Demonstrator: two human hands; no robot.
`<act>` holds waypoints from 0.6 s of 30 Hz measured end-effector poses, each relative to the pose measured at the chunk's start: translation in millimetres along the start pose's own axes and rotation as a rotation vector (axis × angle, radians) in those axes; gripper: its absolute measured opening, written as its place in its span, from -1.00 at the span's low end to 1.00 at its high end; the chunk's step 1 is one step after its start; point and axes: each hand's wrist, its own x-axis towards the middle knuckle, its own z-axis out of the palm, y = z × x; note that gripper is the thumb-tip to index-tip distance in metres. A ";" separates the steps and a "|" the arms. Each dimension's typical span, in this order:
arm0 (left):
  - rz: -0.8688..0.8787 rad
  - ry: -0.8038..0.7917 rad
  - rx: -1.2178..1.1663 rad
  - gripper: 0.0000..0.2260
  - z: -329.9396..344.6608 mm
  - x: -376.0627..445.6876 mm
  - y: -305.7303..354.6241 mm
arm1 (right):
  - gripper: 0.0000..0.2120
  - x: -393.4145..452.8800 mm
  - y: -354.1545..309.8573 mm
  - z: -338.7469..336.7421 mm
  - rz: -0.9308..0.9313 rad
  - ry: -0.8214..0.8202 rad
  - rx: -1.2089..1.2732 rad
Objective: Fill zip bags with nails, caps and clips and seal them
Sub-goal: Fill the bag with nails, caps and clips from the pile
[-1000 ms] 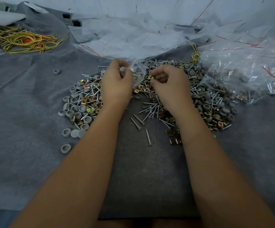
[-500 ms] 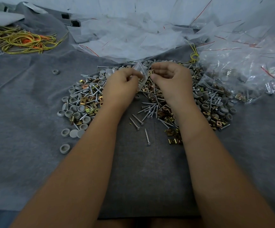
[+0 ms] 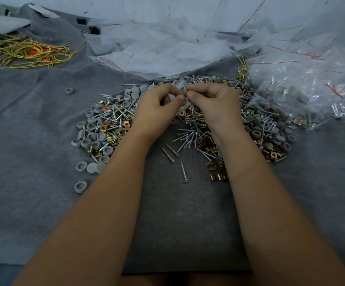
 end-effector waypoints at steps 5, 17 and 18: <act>-0.022 0.008 -0.040 -0.93 0.4 -0.5 2.6 | -0.84 -0.1 -0.6 2.7 0.033 0.034 0.067; -0.051 0.011 -0.129 -0.91 -0.1 -0.1 2.7 | -0.81 0.2 -3.0 1.8 0.125 0.001 0.246; -0.063 0.030 -0.123 -0.90 0.1 0.3 2.1 | -0.81 1.1 -2.8 -0.2 0.091 0.057 0.180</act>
